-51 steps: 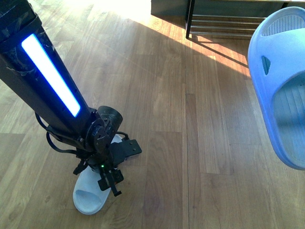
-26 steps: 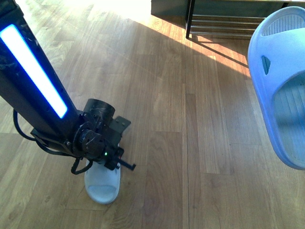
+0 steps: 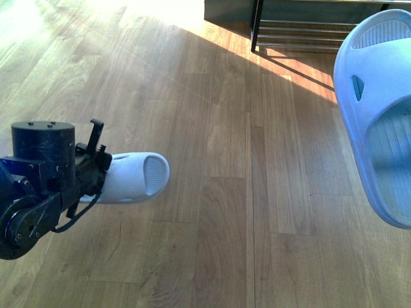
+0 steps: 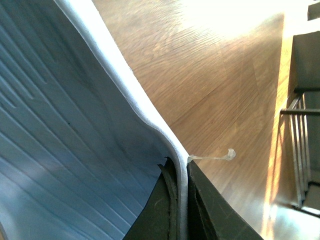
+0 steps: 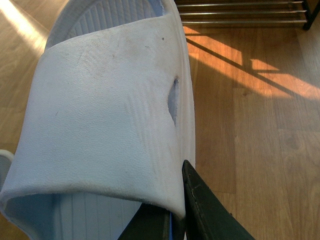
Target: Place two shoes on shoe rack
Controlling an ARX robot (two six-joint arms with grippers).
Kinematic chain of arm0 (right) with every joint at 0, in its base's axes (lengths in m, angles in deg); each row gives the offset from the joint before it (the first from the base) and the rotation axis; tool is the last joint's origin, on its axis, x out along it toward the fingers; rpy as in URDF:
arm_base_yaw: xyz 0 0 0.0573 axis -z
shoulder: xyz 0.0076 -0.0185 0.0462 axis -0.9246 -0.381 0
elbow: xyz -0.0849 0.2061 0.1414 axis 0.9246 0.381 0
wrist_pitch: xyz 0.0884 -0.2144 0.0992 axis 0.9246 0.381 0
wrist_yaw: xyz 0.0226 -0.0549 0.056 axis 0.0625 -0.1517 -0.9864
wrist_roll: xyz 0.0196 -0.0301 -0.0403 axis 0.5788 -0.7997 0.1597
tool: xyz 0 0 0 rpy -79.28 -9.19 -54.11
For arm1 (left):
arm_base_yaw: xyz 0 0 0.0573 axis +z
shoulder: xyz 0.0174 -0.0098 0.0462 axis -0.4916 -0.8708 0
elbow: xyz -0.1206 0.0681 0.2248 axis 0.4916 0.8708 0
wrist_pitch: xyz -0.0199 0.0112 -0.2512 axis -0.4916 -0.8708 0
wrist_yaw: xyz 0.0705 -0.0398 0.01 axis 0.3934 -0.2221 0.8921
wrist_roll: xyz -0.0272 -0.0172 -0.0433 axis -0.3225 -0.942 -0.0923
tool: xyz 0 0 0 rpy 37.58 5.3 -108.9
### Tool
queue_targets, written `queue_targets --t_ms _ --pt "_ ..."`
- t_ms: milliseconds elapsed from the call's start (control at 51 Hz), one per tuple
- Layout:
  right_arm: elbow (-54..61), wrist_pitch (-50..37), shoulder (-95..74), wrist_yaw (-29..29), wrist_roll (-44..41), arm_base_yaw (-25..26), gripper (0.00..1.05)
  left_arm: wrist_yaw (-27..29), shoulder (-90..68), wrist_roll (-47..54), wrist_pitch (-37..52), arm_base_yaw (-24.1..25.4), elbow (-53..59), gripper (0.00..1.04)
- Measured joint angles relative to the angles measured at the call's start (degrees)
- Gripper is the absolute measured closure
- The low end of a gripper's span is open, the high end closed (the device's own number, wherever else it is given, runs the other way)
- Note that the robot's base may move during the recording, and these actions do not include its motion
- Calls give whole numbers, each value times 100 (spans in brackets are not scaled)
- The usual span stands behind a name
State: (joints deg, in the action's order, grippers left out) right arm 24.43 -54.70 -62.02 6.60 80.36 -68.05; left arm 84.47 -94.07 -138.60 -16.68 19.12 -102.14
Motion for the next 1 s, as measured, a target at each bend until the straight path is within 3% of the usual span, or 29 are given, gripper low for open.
queue_targets --t_ms 235,392,529,686,706,725,882,1000 --pt "0 0 0 2 0 0 103 92 -815 -1478 -601 -247 -404 103" --pt "0 0 0 0 0 0 103 -337 -1228 -1832 -887 -367 -691 75" --pt "0 0 0 0 0 0 103 -575 -1027 -1508 -1016 -387 -621 58" --pt "0 0 0 0 0 0 103 -634 -459 -413 -1731 -391 -315 34" --pt "0 0 0 0 0 0 103 -201 39 1281 -2846 -472 -151 11" --pt "0 0 0 0 0 0 103 -133 101 1685 -2968 -490 -122 8" --pt "0 0 0 2 0 0 103 247 269 3840 -3609 -538 -85 9" --pt "0 0 0 2 0 0 103 472 247 4911 -3729 -549 -83 9"
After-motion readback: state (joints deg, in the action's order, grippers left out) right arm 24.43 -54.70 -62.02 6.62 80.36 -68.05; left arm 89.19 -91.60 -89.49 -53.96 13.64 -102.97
